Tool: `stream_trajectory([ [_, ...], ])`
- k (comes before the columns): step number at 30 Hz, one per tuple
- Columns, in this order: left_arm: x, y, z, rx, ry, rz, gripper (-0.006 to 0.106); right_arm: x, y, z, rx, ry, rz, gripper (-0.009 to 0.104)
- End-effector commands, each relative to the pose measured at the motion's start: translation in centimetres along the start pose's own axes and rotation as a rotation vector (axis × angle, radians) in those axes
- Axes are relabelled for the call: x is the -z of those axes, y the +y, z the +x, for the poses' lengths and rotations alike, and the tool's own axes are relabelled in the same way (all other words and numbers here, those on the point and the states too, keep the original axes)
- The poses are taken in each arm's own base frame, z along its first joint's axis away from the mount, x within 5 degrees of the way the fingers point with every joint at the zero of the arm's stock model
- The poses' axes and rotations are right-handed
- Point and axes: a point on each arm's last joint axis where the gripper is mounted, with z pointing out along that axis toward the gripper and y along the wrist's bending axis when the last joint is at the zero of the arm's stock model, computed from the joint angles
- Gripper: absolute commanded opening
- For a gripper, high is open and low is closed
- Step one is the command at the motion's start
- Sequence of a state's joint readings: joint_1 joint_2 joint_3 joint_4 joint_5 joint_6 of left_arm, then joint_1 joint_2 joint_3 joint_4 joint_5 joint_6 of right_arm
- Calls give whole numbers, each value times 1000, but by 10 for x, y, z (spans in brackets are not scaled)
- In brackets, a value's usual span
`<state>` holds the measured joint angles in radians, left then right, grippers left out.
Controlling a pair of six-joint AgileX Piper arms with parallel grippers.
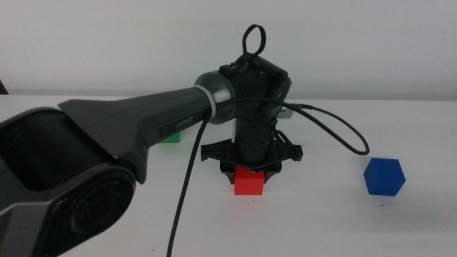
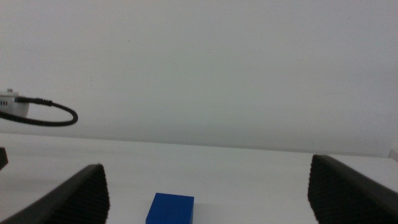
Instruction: Stack red cubes first, then green, then blue cubes in a specific spot.
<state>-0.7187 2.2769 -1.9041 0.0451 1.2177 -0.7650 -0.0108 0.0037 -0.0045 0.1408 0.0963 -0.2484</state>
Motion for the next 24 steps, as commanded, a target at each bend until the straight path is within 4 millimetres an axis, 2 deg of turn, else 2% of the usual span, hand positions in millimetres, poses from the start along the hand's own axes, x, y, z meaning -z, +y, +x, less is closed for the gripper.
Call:
stream_trajectory([
  [1,-8,1,1,30,39,-2,-2,1,1,11,10,-3,9,85],
  [17,-11,-3,-2,10,7,41,-2,1,1,11,10,-3,9,85],
  [24,-23,-5,-2,5,25,34,-2,1,1,11,10,-3,9,85],
])
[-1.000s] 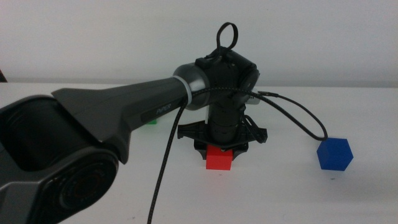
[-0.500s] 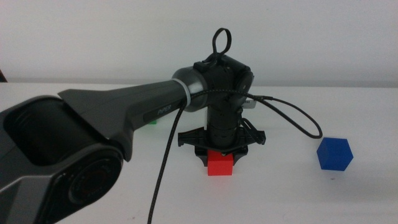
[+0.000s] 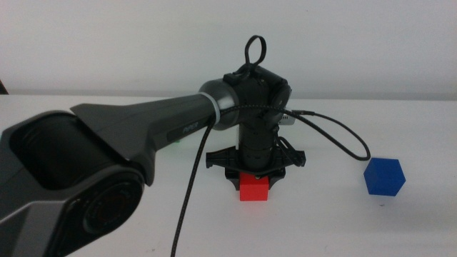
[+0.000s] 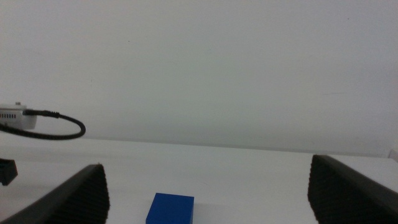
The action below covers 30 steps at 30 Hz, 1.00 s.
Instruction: Stack red cubes first, then green, then blue cubes in a specific spot.
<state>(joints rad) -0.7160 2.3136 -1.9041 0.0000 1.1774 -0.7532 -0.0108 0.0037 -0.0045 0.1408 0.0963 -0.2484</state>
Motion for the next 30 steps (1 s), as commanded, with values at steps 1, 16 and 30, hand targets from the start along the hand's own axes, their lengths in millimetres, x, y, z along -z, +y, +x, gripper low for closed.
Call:
stream_trajectory([
  [1,-7,1,-2,-10,2,-2,-2,1,1,11,10,-3,9,85],
  [16,-16,1,0,-32,31,-14,66,1,1,11,10,-3,9,85],
  [30,87,22,11,-72,-89,-31,91,1,1,11,10,-3,9,85],
])
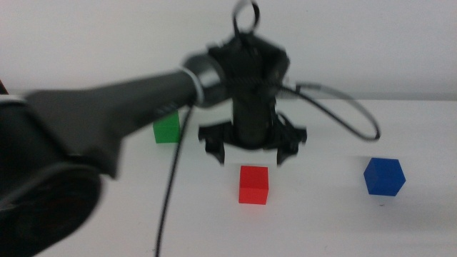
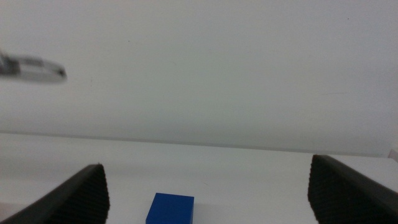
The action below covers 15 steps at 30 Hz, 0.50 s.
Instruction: Stack red cubes first, then green, then blue cubes in a specific spot.
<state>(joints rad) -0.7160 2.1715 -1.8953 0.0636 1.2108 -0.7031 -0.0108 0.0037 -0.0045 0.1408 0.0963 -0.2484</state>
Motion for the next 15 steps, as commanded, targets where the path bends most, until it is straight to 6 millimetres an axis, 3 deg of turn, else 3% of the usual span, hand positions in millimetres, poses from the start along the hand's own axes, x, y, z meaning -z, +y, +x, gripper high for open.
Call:
stream_trajectory([
  [1,32,14,6,-9,5,-53,91,1,1,11,10,-3,9,85],
  [3,51,24,3,-25,-51,-63,91,1,1,11,10,-3,9,85],
  [6,60,45,-10,-9,-86,-83,91,1,1,11,10,-3,9,85],
  [15,25,129,-83,56,-30,-30,90,1,1,11,10,-3,9,85],
])
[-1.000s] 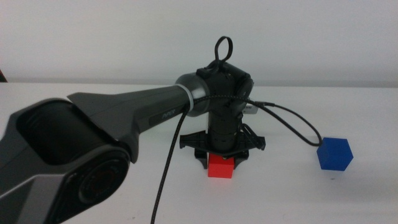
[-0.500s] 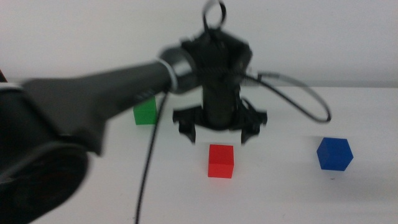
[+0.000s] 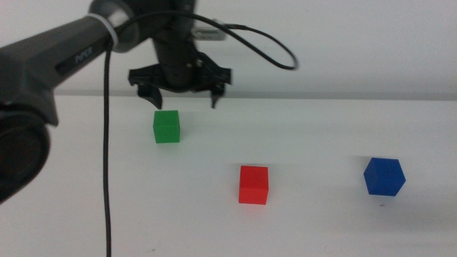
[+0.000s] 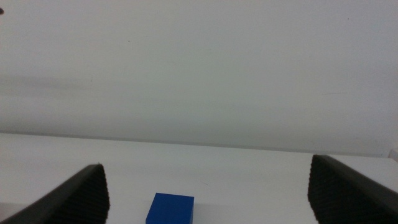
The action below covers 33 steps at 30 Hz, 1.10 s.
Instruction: Stack red cubes first, then green, then blue cubes in a specific spot.
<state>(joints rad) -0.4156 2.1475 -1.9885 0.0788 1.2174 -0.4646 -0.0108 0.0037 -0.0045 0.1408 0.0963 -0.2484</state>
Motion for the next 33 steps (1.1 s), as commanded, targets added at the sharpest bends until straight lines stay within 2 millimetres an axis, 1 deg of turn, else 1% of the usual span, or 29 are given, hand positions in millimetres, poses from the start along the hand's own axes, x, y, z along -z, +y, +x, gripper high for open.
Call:
stream_trajectory([
  [1,-10,17,-8,16,95,5,89,1,1,11,10,-3,9,85],
  [4,-27,32,-21,73,115,33,85,1,1,11,10,-3,9,85],
  [6,-36,37,-23,105,136,48,81,1,1,11,10,-3,9,85],
  [10,-40,42,-24,123,137,28,72,1,1,11,10,-3,9,85],
  [13,-43,43,-24,115,137,7,70,1,1,11,10,-3,9,85],
  [16,-52,45,-24,107,141,-27,74,1,1,11,10,-3,9,85],
  [18,-58,45,-24,100,152,-33,81,1,1,11,10,-3,9,85],
  [20,-62,45,-23,89,159,-37,91,1,1,11,10,-3,9,85],
  [21,-64,45,-23,87,165,-37,94,1,1,11,10,-3,9,85],
  [29,-68,49,-24,72,153,-77,94,1,1,11,10,-3,9,85],
  [33,-76,50,-23,67,166,-93,94,1,1,11,10,-3,9,85],
])
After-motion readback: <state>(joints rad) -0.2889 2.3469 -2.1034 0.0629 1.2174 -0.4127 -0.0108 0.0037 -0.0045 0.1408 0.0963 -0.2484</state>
